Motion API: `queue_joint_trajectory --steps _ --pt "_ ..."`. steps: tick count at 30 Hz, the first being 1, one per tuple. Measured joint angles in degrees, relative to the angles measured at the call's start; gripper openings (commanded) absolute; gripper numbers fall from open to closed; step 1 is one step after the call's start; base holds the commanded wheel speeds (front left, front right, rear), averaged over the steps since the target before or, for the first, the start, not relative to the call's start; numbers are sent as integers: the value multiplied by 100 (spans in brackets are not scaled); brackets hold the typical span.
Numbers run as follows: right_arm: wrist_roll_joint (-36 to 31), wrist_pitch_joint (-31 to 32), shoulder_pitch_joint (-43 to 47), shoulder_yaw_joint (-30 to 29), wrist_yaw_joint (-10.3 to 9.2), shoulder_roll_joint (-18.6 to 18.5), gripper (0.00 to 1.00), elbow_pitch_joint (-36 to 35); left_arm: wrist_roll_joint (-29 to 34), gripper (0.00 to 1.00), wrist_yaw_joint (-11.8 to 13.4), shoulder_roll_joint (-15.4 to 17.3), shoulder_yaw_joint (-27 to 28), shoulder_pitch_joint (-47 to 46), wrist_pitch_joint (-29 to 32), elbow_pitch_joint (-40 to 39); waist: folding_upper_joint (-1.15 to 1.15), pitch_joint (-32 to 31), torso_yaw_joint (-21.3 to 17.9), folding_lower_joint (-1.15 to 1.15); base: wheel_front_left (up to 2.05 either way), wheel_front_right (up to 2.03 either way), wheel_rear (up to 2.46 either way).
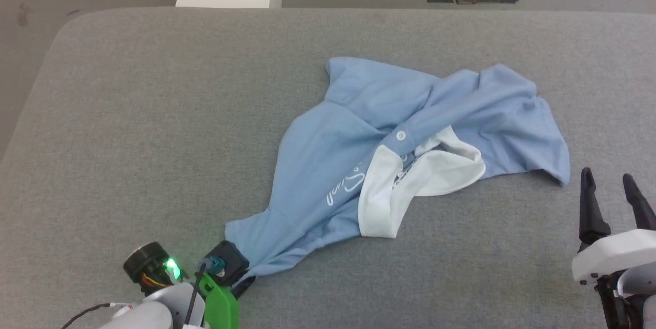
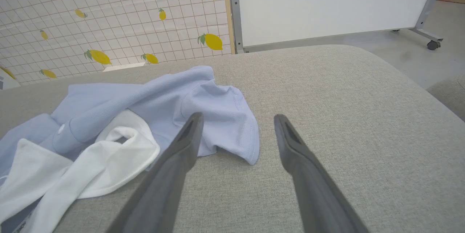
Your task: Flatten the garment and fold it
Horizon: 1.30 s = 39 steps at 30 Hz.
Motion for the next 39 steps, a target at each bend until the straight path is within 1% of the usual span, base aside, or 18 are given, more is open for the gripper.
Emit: queue_joint_trajectory --steps 1,2,4,7,9,12,15,17,20,22,24,27,30,32,36,39 --pt "-1 38 12 5 0 1 100 8 8 97 5 -12 3 1 -11 56 0 -17 7 0 0 0 0" --pt "-18 109 22 14 0 0 100 20 4 100 49 -33 37 1 -37 126 0 -39 18 0 0 0 0" --pt "-130 288 37 36 0 1 100 26 2 100 137 -59 131 -1 -132 214 0 -75 47 0 0 0 0" --pt "-158 711 38 33 0 -60 100 5 -57 100 341 -137 380 -23 -361 247 0 -123 133 0 0 0 0" --pt "-151 993 37 59 0 -219 100 -14 -122 100 479 -174 564 -51 -514 219 0 -147 198 0 0 0 0" --pt "-119 1480 22 45 0 -515 100 -44 -310 100 787 -208 921 -125 -804 132 0 -175 315 0 0 0 0" --pt "-87 1957 -60 -55 0 -768 100 -31 -412 100 1134 -236 1288 -180 -1091 -2 0 -176 442 0 0 0 0" --pt "-75 2291 -196 -103 0 -915 100 13 -584 100 1506 -341 1686 -193 -1436 -75 0 -155 528 0 0 0 0" --pt "35 2910 -533 -219 0 -1016 100 231 -659 100 1954 -485 2142 -245 -1964 -188 0 -70 610 0 0 0 0" --pt "91 3333 -761 -267 1 -1083 100 388 -662 100 2173 -601 2330 -259 -2195 -263 0 13 645 0 0 0 0" --pt "144 3716 -1059 -381 0 -1131 100 524 -553 100 2323 -716 2428 -276 -2327 -345 0 112 687 0 0 0 0" --pt "169 4232 -1466 -481 0 -1161 100 751 -422 100 2481 -897 2535 -268 -2413 -433 0 260 749 0 0 0 0" --pt "96 4652 -1690 -528 0 -1193 100 999 -213 100 2491 -999 2566 -215 -2431 -487 0 412 819 0 0 0 0" --pt "-21 4871 -1729 -566 0 -1195 100 1141 -185 100 2491 -1054 2590 -141 -2431 -489 0 504 872 0 0 0 0" --pt "-203 4923 -1792 -584 0 -1203 100 1324 -79 100 2437 -1090 2654 -43 -2431 -489 0 692 988 0 0 0 0" --pt "-275 4832 -1857 -571 0 -1224 100 1392 33 100 2366 -1115 2691 4 -2432 -478 0 826 1069 0 0 0 0"
